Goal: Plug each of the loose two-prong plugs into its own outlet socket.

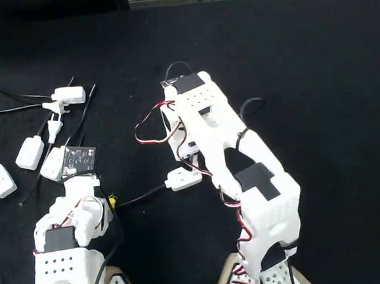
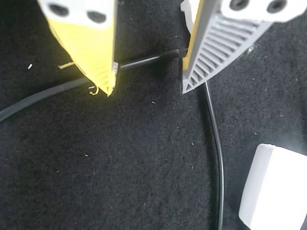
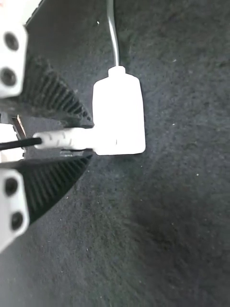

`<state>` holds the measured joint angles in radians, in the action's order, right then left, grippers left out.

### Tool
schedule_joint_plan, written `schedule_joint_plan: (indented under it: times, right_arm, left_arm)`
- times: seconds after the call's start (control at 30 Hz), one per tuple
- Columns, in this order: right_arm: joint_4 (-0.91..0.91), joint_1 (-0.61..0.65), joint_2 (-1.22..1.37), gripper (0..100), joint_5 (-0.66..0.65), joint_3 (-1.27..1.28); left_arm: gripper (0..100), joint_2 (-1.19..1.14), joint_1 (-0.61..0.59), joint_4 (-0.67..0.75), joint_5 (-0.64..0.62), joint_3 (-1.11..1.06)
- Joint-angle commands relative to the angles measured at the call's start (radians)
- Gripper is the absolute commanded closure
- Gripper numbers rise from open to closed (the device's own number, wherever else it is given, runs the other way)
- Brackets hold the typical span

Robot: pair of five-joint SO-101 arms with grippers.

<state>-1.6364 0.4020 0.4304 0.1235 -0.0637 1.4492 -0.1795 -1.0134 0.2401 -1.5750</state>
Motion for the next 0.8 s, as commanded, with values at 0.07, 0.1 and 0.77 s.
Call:
schedule_joint_plan:
  times: [0.07, 0.1, 0.77]
  right_arm:
    - [0.138, 0.069, 0.008, 98.8, -0.002, 0.104]
    - [0.163, 0.072, -0.007, 98.8, 0.0, 0.13]
    - [0.267, 0.071, -0.127, 98.8, -0.08, 0.361]
  left_arm:
    - [78, 0.008, -0.004, -0.006, -0.008, 0.008]
    - [78, 0.008, -0.004, -0.006, -0.008, 0.007]
    - [78, 0.008, -0.002, -0.005, -0.008, 0.007]
